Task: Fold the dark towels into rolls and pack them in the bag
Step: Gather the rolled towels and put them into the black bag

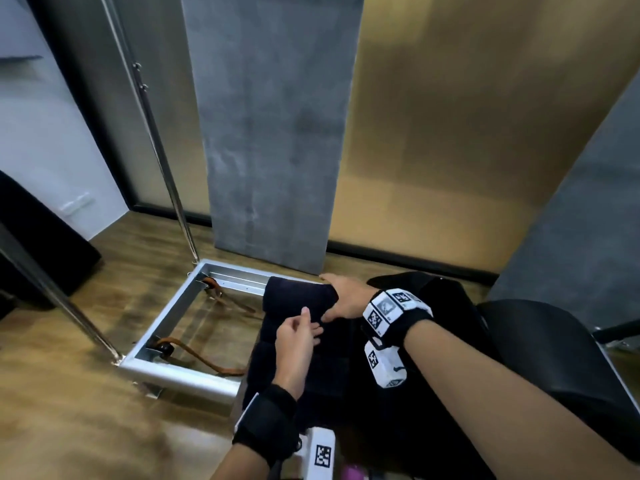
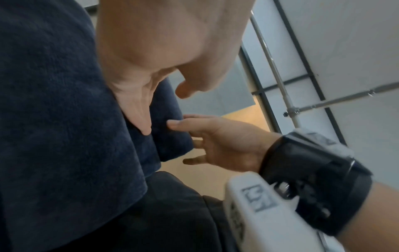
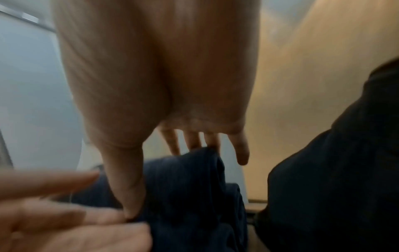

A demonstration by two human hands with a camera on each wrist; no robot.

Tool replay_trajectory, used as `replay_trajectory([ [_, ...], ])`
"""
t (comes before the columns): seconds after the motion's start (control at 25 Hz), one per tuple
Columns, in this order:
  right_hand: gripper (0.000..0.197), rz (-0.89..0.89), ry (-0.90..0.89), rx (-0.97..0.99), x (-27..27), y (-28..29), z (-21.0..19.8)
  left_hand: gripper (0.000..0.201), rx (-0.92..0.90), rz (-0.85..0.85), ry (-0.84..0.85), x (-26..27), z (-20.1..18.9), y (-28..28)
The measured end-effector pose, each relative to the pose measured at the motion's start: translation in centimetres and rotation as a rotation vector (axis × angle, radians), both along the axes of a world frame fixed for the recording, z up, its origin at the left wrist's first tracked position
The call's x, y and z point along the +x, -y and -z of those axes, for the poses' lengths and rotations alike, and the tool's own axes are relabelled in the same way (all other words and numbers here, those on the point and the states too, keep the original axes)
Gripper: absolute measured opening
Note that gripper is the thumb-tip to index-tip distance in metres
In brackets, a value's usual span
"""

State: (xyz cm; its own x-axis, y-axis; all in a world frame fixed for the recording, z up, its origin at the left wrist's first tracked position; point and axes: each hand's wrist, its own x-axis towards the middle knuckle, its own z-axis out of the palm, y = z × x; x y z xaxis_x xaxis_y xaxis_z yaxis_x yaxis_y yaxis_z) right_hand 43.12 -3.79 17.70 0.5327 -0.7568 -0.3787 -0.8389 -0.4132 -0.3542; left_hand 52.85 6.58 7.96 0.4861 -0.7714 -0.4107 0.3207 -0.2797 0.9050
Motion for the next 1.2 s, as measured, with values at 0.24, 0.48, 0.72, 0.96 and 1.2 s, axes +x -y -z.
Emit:
replay_trajectory([
  [0.24, 0.049, -0.013, -0.095, -0.298, 2.1, -0.5, 1.6, 0.032, -0.036, -0.04, -0.291, 1.3, -1.6, 1.0],
  [0.48, 0.042, -0.046, 0.106, -0.241, 0.4, -1.7, -2.1, 0.057, -0.181, -0.083, -0.577, 1.3, -4.6, 2.1],
  [0.72, 0.05, 0.136, 0.366, -0.248, -5.3, -3.9, -5.2, 0.075, -0.16, 0.136, -0.587, -1.2, -7.9, 3.0],
  [0.96, 0.098, 0.338, 0.653, 0.23, -13.1, -4.7, -6.1, 0.055, -0.266, 0.384, -0.512, -7.3, -9.9, 3.7],
  [1.2, 0.069, 0.33, 0.685, 0.124, -18.6, -6.1, -7.3, 0.069, -0.253, 0.681, -0.053, -11.1, -10.5, 5.5],
])
